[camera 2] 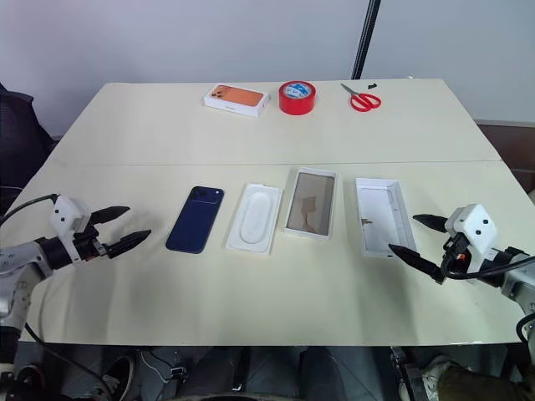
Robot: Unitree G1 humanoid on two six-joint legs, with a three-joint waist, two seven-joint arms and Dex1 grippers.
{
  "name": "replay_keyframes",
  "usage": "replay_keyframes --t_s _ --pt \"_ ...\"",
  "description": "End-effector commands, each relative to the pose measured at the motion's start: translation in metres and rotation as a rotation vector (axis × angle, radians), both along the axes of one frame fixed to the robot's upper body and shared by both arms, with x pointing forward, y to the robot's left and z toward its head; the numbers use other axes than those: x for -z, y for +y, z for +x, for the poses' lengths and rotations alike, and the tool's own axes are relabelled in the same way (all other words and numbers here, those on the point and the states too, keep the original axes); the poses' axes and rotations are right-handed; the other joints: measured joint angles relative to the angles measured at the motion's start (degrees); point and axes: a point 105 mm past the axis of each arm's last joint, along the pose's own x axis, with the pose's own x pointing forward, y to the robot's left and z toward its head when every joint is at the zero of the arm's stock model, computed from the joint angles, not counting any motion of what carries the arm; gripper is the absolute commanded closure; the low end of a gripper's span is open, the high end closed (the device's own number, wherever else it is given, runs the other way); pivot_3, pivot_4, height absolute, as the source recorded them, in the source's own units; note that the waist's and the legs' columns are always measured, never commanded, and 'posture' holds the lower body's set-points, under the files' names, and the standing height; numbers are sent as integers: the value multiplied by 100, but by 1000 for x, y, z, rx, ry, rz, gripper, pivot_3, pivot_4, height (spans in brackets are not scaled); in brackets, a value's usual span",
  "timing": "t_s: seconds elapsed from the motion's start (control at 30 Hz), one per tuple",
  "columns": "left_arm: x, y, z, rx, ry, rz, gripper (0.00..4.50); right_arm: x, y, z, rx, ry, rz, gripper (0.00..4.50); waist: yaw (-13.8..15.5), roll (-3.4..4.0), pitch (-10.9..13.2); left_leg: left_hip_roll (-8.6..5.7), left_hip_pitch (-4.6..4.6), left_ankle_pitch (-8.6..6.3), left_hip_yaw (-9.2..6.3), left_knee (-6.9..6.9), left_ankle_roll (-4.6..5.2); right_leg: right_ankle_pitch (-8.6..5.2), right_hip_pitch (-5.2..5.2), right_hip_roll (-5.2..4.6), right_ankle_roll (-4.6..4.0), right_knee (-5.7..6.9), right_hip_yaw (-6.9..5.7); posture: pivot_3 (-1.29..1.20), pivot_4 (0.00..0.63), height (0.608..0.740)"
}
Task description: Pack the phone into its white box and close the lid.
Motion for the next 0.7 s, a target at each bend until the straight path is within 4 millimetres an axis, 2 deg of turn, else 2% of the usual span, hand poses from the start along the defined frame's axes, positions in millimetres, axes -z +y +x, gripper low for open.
replay_keyframes --t_s 0.03,0.1,0.33,0.4,0.47,0.57,0.63,0.7 --pt "-15 1 5 -22 -60 57 7 -9 9 0 -40 -27 4 36 2 0 0 0 0 0 0 0 0 0 0 0 0 0 0 0 150 740" --pt "-11 -1 4 -12 -30 64 7 -10 11 1 -57 -26 -19 36 -8 0 0 0 0 0 0 0 0 0 0 0 0 0 0 0 150 740" --pt "-13 -18 8 -15 64 86 7 -37 37 13 -148 -118 -46 36 -13 1 1 1 0 0 0 0 0 0 -1 2 0 2 0 0 150 740" --pt "-16 -36 8 52 113 17 7 -45 52 18 -202 -155 -92 36 -5 1 1 1 0 0 -1 0 0 0 0 2 0 0 0 0 150 740" --pt "-19 -49 14 62 121 -9 7 -46 65 22 -262 -190 -184 36 -5 1 1 0 -1 0 0 2 0 0 0 1 0 1 0 0 150 740" --pt "-24 -68 23 74 190 -138 7 -50 82 26 -335 -225 -222 36 7 0 2 -1 -3 1 -2 5 -1 0 -1 1 1 1 -2 0 150 740" --pt "-26 -82 30 74 298 -265 7 -57 91 29 -375 -252 -232 36 3 -3 3 -3 -6 6 -2 9 -10 0 -1 1 1 -1 -3 0 150 740" --pt "-21 -99 31 119 375 -262 7 -66 101 31 -415 -280 -237 36 -9 -6 5 -5 -10 15 -2 14 -26 1 -3 1 3 1 -3 0 150 740"
